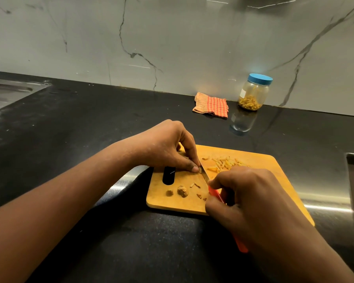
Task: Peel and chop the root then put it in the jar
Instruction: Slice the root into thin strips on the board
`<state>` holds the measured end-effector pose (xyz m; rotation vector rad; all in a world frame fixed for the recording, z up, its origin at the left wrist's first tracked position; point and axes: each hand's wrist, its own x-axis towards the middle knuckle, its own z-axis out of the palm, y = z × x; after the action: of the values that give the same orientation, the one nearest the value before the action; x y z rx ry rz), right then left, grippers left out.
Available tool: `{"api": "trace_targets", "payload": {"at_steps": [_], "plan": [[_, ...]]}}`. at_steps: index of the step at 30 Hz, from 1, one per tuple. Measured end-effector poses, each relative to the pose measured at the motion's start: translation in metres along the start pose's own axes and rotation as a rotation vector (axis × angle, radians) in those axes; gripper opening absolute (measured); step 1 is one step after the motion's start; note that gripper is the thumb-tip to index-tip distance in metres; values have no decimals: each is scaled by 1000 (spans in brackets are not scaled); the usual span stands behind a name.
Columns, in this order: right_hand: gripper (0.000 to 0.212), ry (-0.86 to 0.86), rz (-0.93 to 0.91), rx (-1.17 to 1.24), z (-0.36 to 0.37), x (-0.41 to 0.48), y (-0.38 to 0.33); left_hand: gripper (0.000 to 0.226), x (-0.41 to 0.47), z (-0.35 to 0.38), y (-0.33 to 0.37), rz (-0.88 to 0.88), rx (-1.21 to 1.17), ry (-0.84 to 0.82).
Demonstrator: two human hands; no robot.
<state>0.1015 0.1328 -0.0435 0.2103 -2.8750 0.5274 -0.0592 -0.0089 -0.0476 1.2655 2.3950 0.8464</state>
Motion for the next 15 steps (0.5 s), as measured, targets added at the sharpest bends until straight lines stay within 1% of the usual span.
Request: {"api": "trace_targets", "payload": {"at_steps": [4, 7, 10, 12, 15], "plan": [[26, -19, 26, 42, -8, -12, 1, 12, 0, 0, 0, 1, 13, -4], [25, 11, 2, 93, -11, -17, 6, 11, 0, -2, 0, 2, 24, -10], [22, -15, -17, 41, -9, -17, 10, 9, -1, -2, 1, 6, 35, -4], [18, 6, -17, 27, -10, -17, 12, 9, -2, -2, 1, 7, 39, -6], [20, 33, -12, 13, -9, -18, 13, 9, -2, -4, -1, 7, 55, -16]]}}
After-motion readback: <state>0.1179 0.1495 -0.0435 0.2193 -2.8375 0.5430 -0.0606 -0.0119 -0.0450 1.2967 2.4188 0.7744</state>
